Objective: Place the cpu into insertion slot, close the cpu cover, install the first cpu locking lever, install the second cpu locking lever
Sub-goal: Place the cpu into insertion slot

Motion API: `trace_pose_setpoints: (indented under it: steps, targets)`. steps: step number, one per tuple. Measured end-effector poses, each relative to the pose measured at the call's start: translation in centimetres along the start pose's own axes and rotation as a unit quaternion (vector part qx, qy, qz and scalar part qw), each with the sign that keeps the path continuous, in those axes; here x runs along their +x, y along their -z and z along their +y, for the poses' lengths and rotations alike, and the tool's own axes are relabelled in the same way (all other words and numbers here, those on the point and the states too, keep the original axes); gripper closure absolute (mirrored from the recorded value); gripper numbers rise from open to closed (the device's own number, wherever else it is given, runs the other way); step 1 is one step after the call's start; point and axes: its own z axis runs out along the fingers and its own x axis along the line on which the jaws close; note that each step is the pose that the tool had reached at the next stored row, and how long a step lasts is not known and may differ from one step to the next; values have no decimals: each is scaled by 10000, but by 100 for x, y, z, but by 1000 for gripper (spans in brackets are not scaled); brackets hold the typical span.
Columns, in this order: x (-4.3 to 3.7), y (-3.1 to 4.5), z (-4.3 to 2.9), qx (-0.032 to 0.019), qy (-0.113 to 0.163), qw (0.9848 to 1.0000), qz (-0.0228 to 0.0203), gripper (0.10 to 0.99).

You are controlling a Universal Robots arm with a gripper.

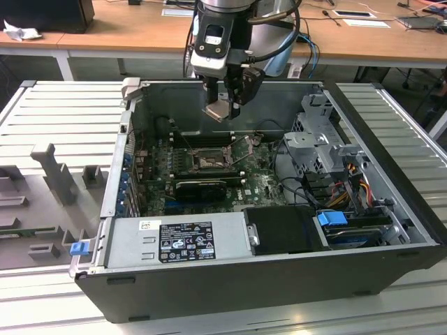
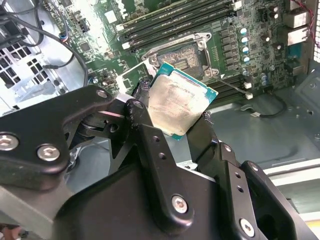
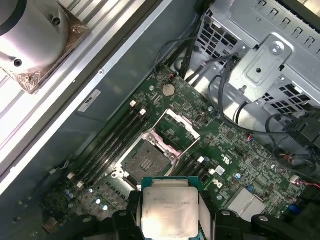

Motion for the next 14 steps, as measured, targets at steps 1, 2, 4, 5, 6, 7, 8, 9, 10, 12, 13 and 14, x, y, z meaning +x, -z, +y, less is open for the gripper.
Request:
trace_pose_setpoints:
  steps: [1,2,4,5,6,7,8,9,10,12,13,14]
  targets:
    - [0,0,0,0,-25,10000,-3,545]
    - [0,-1,0,-1,-80,10000,-8,545]
    - [0,-4,0,-3,-194,9998,-18,545]
    - [0,-5,0,-4,-229,9997,-21,545]
    - [0,-7,-1,-5,-277,9996,-25,545]
    - [0,-8,-1,-5,-308,9995,-28,545]
    - [0,-10,-1,-6,-350,9994,-32,545]
    - [0,-12,-1,-7,-392,9992,-36,545]
    - [0,-13,-1,-8,-452,9990,-41,545]
    - [0,-15,-1,-10,-550,9985,-50,545]
    - [0,-18,-2,-12,-640,9979,-58,545]
    - [0,-20,-2,-14,-737,9973,-67,545]
